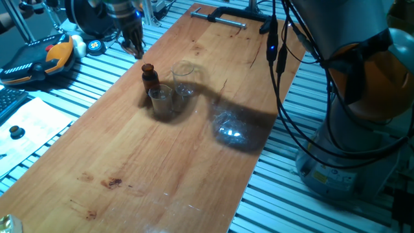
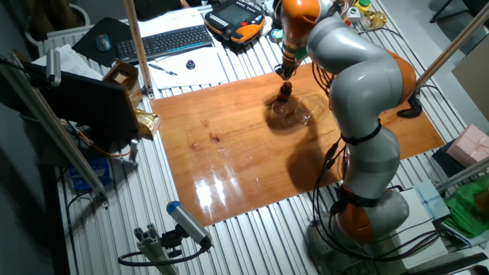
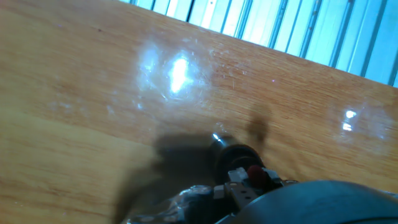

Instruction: Transfer liquid using a dropper

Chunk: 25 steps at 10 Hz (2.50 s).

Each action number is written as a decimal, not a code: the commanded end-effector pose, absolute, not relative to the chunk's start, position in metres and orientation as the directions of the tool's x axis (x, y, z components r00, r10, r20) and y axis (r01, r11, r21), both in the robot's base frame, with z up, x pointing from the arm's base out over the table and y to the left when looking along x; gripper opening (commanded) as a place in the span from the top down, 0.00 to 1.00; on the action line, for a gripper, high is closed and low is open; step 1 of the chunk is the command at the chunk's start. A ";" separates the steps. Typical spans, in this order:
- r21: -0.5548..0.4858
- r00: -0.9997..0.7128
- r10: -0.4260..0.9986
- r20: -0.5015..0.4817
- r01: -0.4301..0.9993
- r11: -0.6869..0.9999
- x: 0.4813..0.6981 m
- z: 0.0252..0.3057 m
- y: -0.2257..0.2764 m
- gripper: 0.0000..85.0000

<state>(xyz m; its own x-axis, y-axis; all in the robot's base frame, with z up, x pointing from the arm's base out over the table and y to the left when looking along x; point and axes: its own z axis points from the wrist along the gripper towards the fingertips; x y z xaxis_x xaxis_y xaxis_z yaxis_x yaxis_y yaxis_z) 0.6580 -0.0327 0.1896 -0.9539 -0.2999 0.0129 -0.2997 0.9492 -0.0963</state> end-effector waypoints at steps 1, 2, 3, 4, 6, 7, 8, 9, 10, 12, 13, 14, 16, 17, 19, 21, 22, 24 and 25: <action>-0.084 -0.955 -0.295 0.017 -0.295 0.952 0.660 0.197 -0.034 0.80; -0.089 -0.957 -0.290 0.018 -0.291 0.953 0.660 0.205 -0.034 0.80; -0.099 -0.959 -0.283 0.017 -0.283 0.954 0.660 0.214 -0.033 0.80; -0.105 -0.960 -0.278 0.022 -0.279 0.955 0.661 0.220 -0.031 0.80; -0.106 -0.962 -0.272 0.025 -0.273 0.956 0.662 0.227 -0.031 0.80; -0.095 -0.963 -0.268 0.034 -0.270 0.958 0.663 0.231 -0.032 0.80; -0.088 -0.964 -0.265 0.039 -0.267 0.960 0.664 0.234 -0.032 0.80; -0.086 -0.964 -0.261 0.040 -0.264 0.961 0.664 0.237 -0.032 0.80; -0.090 -0.965 -0.258 0.043 -0.261 0.961 0.665 0.240 -0.031 0.80; -0.093 -0.964 -0.258 0.059 -0.262 0.960 0.664 0.244 -0.031 0.80; -0.092 -0.962 -0.261 0.080 -0.268 0.959 0.662 0.245 -0.033 0.80; -0.089 -0.960 -0.266 0.091 -0.274 0.958 0.659 0.244 -0.036 0.81; -0.081 -0.956 -0.274 0.099 -0.283 0.956 0.651 0.239 -0.044 0.81; -0.081 -0.956 -0.277 0.100 -0.285 0.955 0.647 0.238 -0.048 0.82; -0.079 -0.955 -0.278 0.104 -0.287 0.955 0.636 0.236 -0.055 0.82; -0.090 -0.956 -0.274 0.105 -0.284 0.955 0.626 0.235 -0.057 0.82; -0.094 -0.955 -0.277 0.104 -0.287 0.953 0.621 0.232 -0.060 0.82; -0.097 -0.952 -0.289 0.105 -0.299 0.949 0.610 0.227 -0.064 0.82; -0.102 -0.950 -0.292 0.110 -0.303 0.948 0.605 0.225 -0.066 0.82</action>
<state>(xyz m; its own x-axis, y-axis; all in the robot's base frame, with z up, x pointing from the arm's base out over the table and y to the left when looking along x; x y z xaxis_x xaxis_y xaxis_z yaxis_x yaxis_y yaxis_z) 0.6044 -0.0655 0.2249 -0.9500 -0.2919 0.1106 -0.3030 0.9476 -0.1012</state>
